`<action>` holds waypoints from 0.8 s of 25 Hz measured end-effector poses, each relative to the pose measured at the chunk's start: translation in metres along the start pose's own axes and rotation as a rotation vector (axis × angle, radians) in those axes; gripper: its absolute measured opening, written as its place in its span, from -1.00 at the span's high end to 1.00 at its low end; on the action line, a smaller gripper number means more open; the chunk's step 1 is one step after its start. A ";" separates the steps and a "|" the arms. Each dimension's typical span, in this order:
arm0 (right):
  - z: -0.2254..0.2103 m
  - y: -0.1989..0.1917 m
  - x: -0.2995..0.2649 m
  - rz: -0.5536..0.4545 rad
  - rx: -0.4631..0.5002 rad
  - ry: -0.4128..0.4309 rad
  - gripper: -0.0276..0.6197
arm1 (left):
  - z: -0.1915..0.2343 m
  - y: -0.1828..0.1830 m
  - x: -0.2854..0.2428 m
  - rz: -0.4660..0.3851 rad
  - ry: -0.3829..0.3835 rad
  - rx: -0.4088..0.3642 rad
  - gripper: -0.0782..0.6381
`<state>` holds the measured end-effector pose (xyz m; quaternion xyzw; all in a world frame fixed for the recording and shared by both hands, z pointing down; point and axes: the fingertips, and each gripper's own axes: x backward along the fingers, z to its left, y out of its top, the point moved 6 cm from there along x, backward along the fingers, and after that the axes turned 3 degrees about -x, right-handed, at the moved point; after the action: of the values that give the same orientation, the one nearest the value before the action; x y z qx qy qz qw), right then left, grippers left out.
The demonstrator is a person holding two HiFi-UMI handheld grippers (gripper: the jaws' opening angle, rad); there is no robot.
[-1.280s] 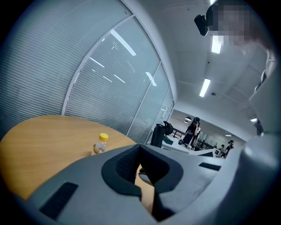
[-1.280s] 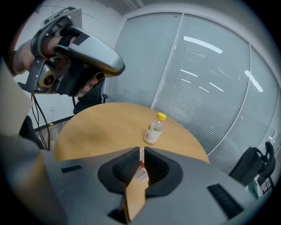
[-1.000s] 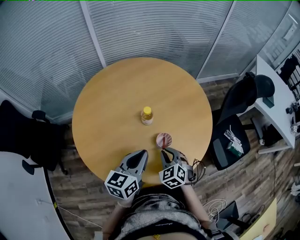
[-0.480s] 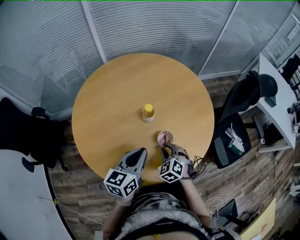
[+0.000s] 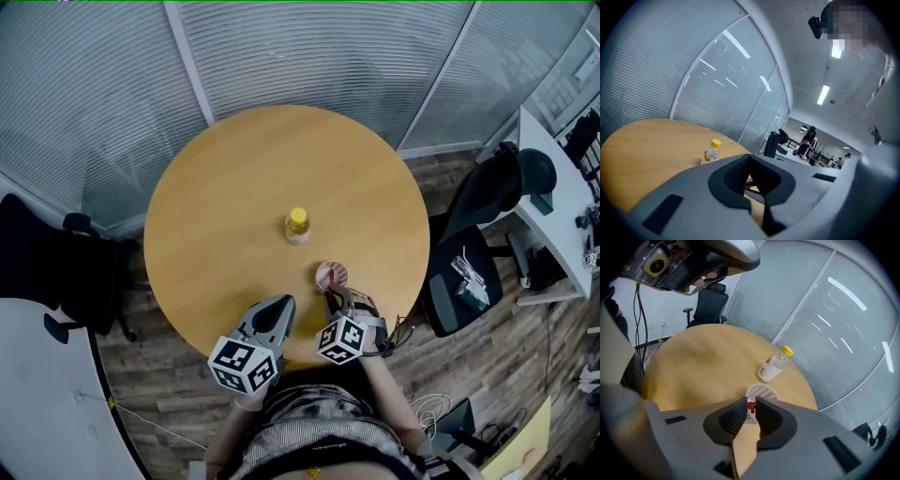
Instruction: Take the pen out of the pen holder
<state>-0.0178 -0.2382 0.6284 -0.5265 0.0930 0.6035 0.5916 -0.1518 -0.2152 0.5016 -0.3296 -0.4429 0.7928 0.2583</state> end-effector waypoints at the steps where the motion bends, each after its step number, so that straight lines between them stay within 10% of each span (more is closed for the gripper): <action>1: 0.000 0.000 0.000 -0.002 -0.005 0.000 0.71 | -0.001 0.000 0.000 0.000 -0.002 0.000 0.77; 20: -0.015 0.005 0.020 -0.053 -0.120 -0.025 0.73 | -0.015 -0.008 0.000 0.026 -0.053 0.009 0.77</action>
<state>-0.0084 -0.2384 0.6045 -0.5556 0.0352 0.5987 0.5758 -0.1398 -0.2039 0.5025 -0.3128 -0.4417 0.8066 0.2377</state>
